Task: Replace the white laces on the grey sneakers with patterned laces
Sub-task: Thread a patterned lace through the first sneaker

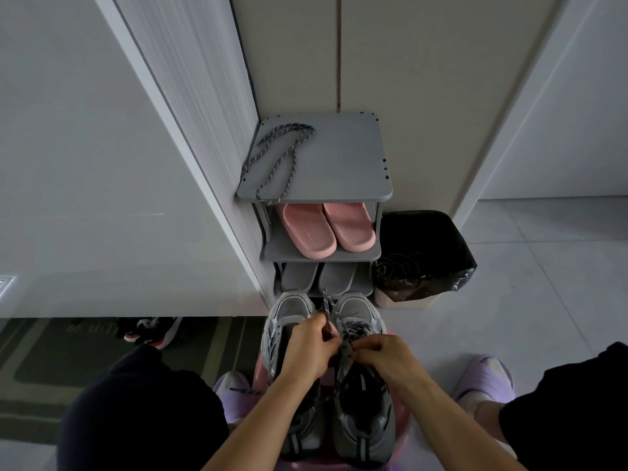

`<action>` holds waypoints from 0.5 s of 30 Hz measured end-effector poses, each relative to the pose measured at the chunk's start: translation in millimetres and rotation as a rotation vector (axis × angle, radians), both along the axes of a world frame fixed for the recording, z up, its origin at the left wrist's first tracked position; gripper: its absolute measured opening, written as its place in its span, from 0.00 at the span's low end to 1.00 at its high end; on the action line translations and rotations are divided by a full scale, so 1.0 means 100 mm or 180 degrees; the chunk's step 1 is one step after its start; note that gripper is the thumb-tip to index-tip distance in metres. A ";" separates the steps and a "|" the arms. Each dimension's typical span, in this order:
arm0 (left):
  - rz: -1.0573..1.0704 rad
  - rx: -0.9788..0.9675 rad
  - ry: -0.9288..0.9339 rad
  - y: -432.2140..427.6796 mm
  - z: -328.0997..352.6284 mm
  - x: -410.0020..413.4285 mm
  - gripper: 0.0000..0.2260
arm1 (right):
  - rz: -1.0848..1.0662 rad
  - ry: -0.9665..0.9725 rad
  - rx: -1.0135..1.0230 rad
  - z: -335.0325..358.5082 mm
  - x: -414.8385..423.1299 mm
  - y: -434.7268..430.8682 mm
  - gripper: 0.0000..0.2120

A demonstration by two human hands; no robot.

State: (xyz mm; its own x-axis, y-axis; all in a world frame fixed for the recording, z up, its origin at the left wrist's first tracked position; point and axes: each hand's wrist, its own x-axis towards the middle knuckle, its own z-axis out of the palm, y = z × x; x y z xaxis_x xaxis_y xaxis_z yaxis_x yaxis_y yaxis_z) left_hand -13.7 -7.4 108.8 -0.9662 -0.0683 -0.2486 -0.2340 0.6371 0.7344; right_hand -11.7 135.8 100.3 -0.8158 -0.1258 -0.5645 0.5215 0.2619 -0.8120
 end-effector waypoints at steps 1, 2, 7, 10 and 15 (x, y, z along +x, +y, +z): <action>-0.0032 -0.0004 -0.0039 -0.01 0.00 -0.01 0.05 | 0.0022 0.0019 0.0031 -0.01 0.00 0.00 0.08; -0.0061 -0.0013 -0.0091 -0.01 0.00 -0.01 0.05 | 0.0027 0.0051 0.0062 -0.03 0.00 0.01 0.09; -0.0155 0.0007 -0.0340 -0.02 -0.01 -0.02 0.10 | 0.0284 0.0355 0.0432 -0.10 -0.03 0.01 0.07; -0.0241 0.0123 -0.0430 -0.02 0.02 -0.04 0.09 | 0.0514 0.0550 0.0671 -0.11 -0.06 -0.02 0.04; -0.0553 0.0099 -0.0555 -0.02 0.08 0.02 0.15 | 0.0642 0.0732 0.0748 -0.09 -0.04 0.00 0.09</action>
